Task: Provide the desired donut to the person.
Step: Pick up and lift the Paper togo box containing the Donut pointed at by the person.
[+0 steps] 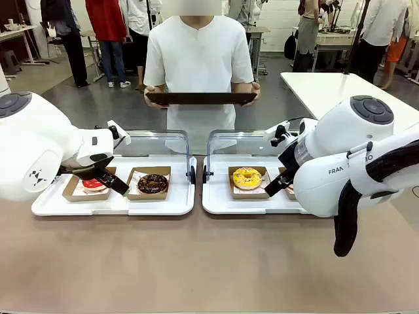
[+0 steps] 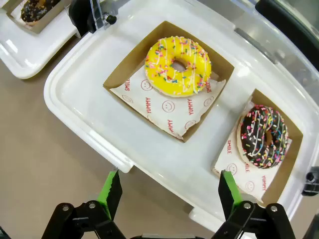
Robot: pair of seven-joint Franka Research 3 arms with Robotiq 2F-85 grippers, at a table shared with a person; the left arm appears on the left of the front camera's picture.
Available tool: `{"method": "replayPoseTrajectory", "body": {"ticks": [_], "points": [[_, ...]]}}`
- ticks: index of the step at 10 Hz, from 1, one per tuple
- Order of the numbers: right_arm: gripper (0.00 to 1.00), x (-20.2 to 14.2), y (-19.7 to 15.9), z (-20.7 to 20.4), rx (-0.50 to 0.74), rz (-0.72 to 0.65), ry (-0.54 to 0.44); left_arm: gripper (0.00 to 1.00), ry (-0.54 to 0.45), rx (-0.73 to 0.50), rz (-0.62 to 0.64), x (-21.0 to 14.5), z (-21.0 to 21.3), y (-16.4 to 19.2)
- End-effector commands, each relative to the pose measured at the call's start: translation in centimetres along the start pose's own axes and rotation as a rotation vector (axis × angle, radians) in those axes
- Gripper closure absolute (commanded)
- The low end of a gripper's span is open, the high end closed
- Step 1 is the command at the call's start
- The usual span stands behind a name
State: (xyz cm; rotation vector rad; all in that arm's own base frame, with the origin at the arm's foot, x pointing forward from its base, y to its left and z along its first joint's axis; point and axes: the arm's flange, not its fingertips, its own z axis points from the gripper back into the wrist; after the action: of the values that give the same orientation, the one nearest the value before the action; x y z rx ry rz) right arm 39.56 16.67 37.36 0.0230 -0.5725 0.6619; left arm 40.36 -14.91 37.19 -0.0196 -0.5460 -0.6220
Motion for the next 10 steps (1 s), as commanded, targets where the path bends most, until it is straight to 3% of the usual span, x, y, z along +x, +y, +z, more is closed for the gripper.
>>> {"method": "replayPoseTrajectory", "body": {"ticks": [1, 10], "points": [[0.00, 0.00, 0.00, 0.00, 0.000, 0.000, 0.000, 0.00, 0.000, 0.000, 0.000, -0.01, 0.00, -0.01], [0.00, 0.00, 0.00, 0.00, 0.000, 0.000, 0.000, 0.00, 0.000, 0.000, 0.000, -0.01, 0.00, -0.01]]}}
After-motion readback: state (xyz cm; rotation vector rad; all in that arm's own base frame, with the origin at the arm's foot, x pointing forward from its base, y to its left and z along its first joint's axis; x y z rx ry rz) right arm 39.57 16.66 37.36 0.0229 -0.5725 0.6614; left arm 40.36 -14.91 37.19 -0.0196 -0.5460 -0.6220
